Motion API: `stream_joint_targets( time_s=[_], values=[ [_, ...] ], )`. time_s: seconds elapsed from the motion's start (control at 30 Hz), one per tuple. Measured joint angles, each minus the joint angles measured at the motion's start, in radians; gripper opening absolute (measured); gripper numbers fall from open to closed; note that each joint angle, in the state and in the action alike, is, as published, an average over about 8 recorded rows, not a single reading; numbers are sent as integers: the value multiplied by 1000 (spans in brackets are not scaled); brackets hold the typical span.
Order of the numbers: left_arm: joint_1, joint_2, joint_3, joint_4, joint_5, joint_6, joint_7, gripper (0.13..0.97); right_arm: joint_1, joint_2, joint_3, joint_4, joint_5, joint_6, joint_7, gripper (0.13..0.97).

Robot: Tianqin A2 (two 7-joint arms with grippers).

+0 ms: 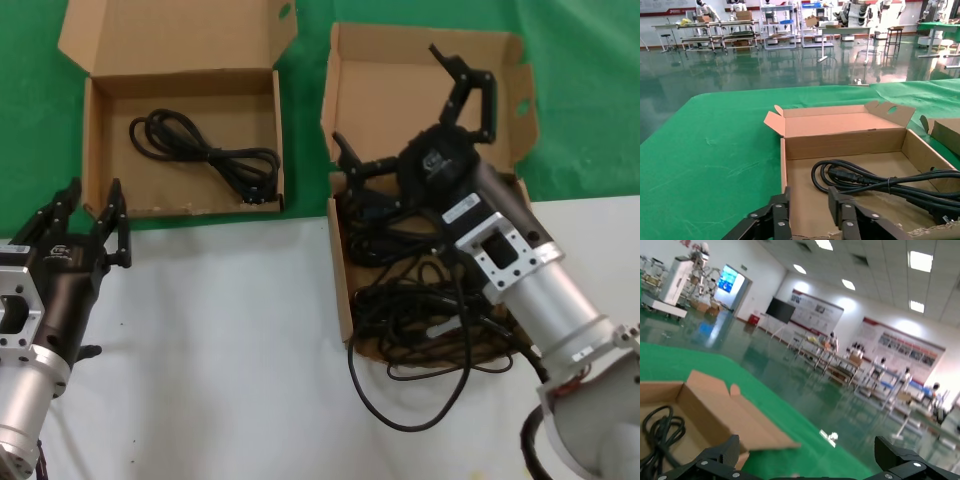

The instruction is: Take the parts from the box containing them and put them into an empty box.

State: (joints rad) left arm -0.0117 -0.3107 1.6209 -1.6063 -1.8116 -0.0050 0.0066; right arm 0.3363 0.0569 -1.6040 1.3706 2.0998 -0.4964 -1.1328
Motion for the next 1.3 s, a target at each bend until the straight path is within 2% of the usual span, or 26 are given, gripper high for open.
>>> stream_joint_targets(
  time_s=[0.17, 0.3, 0.57, 0.6, 0.87, 1.17, 1.3],
  values=[
    [1, 1, -2, 1, 1, 0, -1, 324, -28, 20, 0, 19, -25, 41, 93, 945],
    [2, 2, -3, 1, 2, 1, -1, 377, -49, 36, 1, 34, -44, 73, 167, 953],
    [3, 3, -6, 2, 3, 1, -2, 581, -94, 68, 1, 64, -84, 138, 316, 966],
    [3, 3, -6, 2, 3, 1, -2, 581, -99, 72, 1, 68, -88, 146, 334, 966],
    [5, 5, -9, 3, 5, 2, -3, 773, -144, 104, 2, 98, -128, 212, 484, 966],
    [7, 6, -12, 4, 7, 3, -4, 899, -193, 140, 2, 132, -172, 285, 651, 966],
    [7, 7, -13, 4, 7, 3, -4, 899, -216, 156, 3, 147, -192, 318, 725, 966]
  ],
)
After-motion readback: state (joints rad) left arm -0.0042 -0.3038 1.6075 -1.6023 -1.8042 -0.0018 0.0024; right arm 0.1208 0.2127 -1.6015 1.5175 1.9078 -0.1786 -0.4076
